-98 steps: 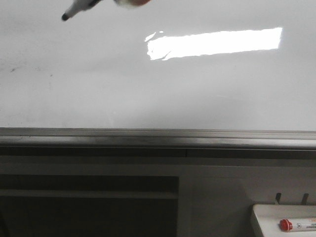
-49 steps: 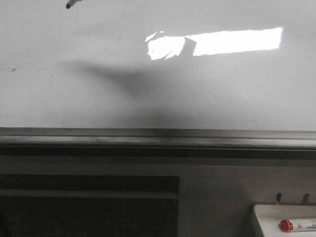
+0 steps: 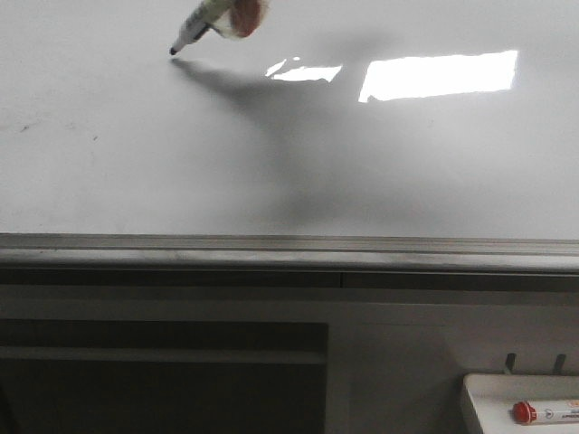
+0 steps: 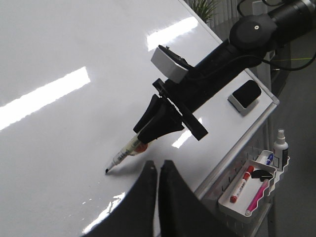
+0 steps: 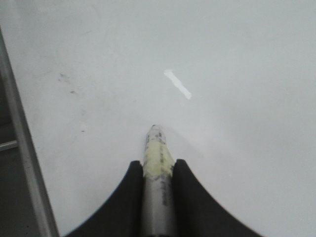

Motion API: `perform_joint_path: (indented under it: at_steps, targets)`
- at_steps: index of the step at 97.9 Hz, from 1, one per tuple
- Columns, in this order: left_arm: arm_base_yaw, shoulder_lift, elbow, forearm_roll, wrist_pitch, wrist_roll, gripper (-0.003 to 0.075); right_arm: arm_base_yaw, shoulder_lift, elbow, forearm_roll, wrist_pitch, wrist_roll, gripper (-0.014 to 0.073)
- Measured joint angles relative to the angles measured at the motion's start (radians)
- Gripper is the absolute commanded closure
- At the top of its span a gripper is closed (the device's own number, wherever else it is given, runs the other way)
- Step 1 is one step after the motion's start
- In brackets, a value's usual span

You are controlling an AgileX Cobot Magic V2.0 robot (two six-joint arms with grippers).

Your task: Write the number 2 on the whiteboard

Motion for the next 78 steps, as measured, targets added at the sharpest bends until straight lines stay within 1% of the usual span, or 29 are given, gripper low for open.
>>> perform_joint_path:
  at_steps: [24, 46, 60, 78]
  targets:
    - [0.0, 0.0, 0.019, -0.03, 0.0, -0.002, 0.0741, -0.086, 0.0, -0.045, 0.0, 0.061, 0.0, 0.0657]
    - [0.0, 0.0, 0.019, -0.032, 0.0, -0.002, 0.0741, -0.182, -0.051, -0.053, 0.0, 0.125, 0.0, 0.0653]
    - [0.0, 0.0, 0.019, -0.032, 0.0, -0.002, 0.0741, -0.245, -0.09, -0.048, -0.005, 0.189, 0.037, 0.0653]
    - [0.0, 0.0, 0.019, -0.032, 0.0, -0.002, 0.0741, -0.259, -0.125, 0.026, -0.016, 0.241, 0.077, 0.0652]
